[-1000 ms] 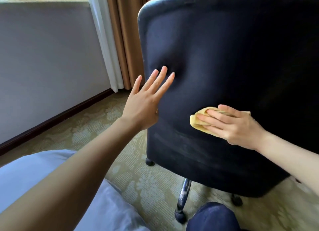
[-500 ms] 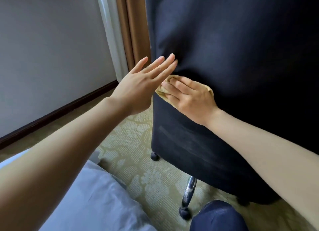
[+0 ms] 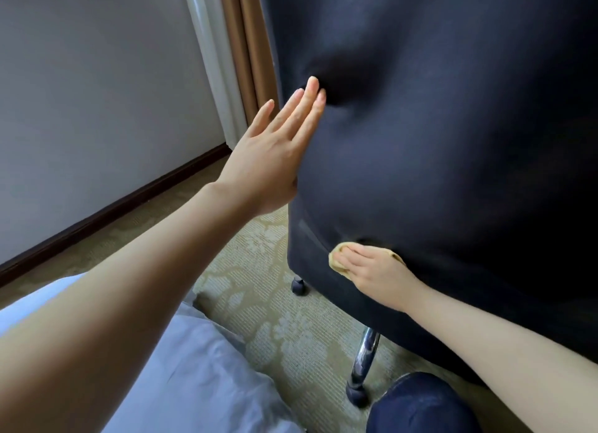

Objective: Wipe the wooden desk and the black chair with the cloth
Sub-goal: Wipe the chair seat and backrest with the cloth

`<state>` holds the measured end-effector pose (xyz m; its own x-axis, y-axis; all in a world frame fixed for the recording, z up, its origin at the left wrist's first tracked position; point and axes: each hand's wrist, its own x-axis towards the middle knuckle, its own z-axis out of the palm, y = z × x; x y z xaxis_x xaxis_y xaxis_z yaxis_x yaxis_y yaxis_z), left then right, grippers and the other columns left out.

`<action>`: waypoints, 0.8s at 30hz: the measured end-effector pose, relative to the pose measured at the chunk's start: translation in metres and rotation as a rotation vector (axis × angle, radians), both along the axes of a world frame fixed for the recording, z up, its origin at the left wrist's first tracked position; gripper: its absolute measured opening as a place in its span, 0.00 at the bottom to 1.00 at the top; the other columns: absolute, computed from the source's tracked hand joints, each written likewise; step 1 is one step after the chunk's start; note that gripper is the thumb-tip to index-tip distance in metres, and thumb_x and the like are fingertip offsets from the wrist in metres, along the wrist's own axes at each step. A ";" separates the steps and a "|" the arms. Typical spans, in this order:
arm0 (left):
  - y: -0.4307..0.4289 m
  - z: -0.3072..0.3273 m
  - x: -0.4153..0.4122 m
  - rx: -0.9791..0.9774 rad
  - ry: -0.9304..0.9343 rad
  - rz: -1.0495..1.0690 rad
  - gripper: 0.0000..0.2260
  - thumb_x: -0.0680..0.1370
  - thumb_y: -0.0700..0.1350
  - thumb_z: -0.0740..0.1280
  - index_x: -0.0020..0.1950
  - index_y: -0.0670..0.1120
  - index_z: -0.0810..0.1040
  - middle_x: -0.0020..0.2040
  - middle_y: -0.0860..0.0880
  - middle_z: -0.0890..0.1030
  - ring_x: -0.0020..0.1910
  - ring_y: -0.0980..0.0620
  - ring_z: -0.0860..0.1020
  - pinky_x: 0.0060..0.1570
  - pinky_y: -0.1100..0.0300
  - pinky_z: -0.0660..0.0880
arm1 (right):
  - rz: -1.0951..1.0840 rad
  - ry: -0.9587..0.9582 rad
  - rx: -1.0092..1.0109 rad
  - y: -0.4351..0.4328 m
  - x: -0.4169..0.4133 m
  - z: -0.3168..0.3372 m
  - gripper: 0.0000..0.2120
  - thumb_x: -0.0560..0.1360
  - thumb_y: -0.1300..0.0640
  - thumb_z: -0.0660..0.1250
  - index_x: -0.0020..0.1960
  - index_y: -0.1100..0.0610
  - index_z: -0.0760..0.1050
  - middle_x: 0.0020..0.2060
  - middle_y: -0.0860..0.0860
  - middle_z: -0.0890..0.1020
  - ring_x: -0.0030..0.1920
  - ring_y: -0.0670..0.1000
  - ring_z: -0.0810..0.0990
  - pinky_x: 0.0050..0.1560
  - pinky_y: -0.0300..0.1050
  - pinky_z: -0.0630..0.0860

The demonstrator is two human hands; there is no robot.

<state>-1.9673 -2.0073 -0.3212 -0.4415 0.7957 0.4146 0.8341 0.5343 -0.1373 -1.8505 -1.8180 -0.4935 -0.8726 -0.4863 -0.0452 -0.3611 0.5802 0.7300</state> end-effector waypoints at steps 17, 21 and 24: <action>0.017 -0.003 0.027 0.132 -0.286 0.028 0.43 0.72 0.36 0.64 0.77 0.46 0.37 0.78 0.49 0.36 0.77 0.52 0.42 0.73 0.53 0.42 | 0.111 0.078 0.072 0.060 0.092 0.087 0.15 0.67 0.64 0.66 0.52 0.59 0.83 0.57 0.53 0.81 0.57 0.51 0.80 0.64 0.45 0.72; 0.015 -0.003 0.024 0.098 -0.284 0.008 0.45 0.71 0.35 0.64 0.77 0.46 0.36 0.77 0.49 0.36 0.77 0.52 0.40 0.73 0.54 0.42 | 0.109 0.209 0.030 0.044 0.071 0.129 0.19 0.68 0.63 0.64 0.59 0.61 0.79 0.61 0.57 0.78 0.60 0.55 0.78 0.65 0.49 0.71; 0.014 -0.005 0.021 0.092 -0.271 -0.004 0.45 0.70 0.34 0.63 0.77 0.46 0.35 0.77 0.49 0.35 0.77 0.52 0.39 0.73 0.54 0.42 | 0.119 0.293 0.020 0.024 0.044 0.140 0.20 0.74 0.67 0.53 0.57 0.60 0.81 0.58 0.55 0.80 0.59 0.53 0.78 0.65 0.47 0.71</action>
